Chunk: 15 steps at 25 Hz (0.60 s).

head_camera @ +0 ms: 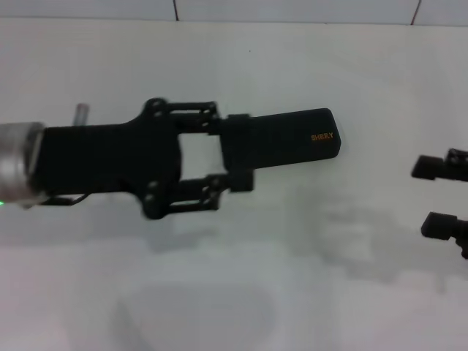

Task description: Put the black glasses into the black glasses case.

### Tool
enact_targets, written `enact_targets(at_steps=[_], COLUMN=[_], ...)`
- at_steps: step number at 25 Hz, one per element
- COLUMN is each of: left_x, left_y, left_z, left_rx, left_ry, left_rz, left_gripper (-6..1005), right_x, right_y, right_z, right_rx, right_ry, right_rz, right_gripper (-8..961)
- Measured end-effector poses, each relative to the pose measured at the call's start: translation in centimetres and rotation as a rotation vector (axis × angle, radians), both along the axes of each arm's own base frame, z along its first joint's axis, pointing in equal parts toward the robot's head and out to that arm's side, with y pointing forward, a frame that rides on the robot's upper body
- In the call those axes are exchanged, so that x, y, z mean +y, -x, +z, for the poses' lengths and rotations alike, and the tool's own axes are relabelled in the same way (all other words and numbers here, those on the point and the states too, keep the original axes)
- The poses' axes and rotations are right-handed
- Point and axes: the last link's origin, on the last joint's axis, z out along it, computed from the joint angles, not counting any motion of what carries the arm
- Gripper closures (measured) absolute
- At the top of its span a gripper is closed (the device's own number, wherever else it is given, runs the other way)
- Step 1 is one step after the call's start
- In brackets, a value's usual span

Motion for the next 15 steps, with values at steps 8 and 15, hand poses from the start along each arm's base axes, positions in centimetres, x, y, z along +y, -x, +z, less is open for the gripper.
enact_targets(at_steps=[8, 15], left_x=[-1.3, -1.5], left_y=[2.4, 2.7], left_z=[0.2, 0.2], left_rx=[-0.005, -0.005], left_ry=[0.058, 0.062], left_rz=[0.070, 0.079], left_gripper=[357, 286], right_x=[2.6, 3.9], right_y=[3.4, 4.4], right_z=[-0.8, -2.6], right_rx=[-0.006, -0.080], right_ry=[0.022, 0.042], right_rz=[0.119, 0.128], right_gripper=[190, 145])
